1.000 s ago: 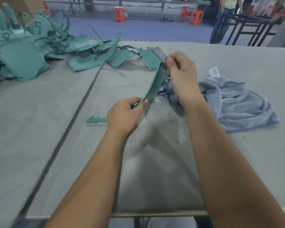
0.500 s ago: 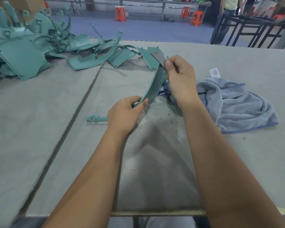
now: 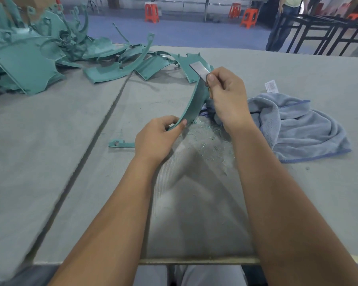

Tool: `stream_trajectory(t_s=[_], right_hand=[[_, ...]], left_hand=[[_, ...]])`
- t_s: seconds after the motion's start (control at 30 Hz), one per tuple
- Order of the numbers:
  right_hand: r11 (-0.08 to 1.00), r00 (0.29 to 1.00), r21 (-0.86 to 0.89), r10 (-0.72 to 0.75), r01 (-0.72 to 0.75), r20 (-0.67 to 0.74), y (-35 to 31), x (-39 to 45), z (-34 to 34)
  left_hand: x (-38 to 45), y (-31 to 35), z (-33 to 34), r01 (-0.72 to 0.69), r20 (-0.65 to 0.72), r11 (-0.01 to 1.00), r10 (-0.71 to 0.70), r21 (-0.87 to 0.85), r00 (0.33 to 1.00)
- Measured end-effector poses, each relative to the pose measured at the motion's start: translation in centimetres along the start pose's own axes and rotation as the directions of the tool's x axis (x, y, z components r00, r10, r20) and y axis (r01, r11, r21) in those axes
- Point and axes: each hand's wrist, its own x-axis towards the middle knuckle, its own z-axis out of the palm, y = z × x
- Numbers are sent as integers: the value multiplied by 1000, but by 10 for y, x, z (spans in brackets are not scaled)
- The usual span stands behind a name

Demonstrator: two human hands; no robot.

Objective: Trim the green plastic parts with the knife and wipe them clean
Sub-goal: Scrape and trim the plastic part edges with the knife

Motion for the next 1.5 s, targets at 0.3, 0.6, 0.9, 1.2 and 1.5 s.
stream_trajectory(t_s=[0.3,0.6,0.9,1.2,1.5], right_hand=[[997,999,-68,-26,29,47,-3,3,-6],[997,988,-58,51,-42,146,3,-22,5],[989,994,126,69,-79,79,3,-30,2],[997,1000,-73,-24,25,8,-6,-4,-2],[997,1000,-70,-13,13,5,1,-14,-1]], left_hand=[[0,0,0,8,5,1000,-8,-8,1000],[1,0,0,9,0,1000,-9,-17,1000],[1,1,-1,12,-8,1000,-12,13,1000],[0,2,-1,30,1,1000,-30,-3,1000],[0,3,-2,26,19,1000,-26,-12,999]])
